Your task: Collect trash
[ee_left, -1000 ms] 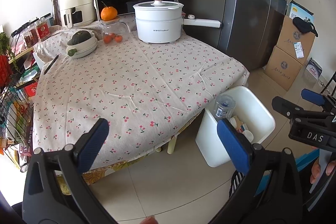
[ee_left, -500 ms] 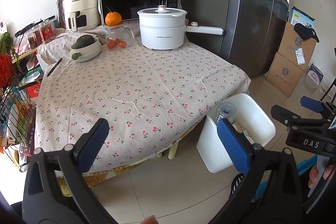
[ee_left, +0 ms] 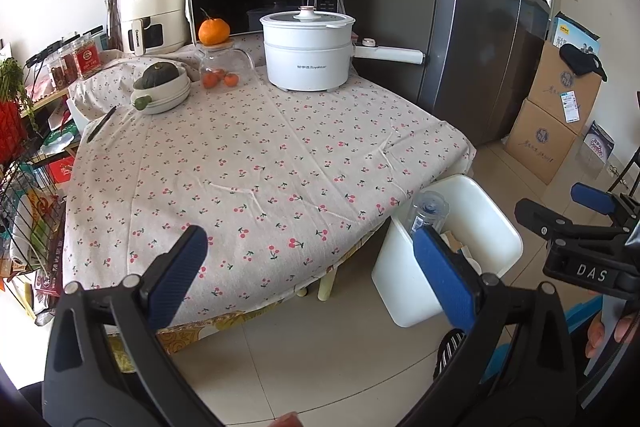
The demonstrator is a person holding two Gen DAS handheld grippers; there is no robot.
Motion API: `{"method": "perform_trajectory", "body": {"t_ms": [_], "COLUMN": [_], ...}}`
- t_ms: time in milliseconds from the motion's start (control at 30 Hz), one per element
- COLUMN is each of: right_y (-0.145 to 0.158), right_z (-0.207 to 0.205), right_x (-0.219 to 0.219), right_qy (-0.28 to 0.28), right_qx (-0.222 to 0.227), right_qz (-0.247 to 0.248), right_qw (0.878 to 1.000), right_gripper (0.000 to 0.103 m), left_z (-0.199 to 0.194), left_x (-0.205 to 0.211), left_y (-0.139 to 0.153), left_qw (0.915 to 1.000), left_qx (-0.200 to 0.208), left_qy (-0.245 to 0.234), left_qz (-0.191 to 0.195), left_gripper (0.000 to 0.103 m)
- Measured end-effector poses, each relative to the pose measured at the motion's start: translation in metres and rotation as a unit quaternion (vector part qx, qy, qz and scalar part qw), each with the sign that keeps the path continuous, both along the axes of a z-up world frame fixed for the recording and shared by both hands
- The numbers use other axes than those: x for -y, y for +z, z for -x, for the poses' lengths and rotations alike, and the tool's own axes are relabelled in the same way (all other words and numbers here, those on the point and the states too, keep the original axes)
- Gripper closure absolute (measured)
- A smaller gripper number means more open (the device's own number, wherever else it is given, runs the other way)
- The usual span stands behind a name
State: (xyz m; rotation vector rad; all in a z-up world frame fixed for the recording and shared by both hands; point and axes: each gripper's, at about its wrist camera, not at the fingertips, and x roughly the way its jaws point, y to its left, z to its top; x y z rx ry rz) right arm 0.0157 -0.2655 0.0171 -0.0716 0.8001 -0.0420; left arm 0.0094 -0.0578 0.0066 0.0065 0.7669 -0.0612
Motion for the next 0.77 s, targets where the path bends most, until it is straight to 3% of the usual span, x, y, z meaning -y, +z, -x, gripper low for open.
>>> {"method": "perform_trajectory", "body": {"t_ms": [400, 767], "right_y": [-0.001, -0.009], "right_z": [0.001, 0.0], "right_x": [0.0, -0.002], "right_qy": [-0.001, 0.001], "right_qx": [-0.001, -0.006], "right_qz": [0.001, 0.01], "right_qw": [1.0, 1.0], "right_gripper": [0.0, 0.0], "left_z": [-0.001, -0.006], "left_x": [0.001, -0.016], "left_y": [-0.002, -0.004], "left_qw": [1.0, 0.9989], "left_qx": [-0.007, -0.014], "left_qy": [-0.001, 0.0], "left_qz": [0.004, 0.045], "left_gripper": [0.001, 0.001]}}
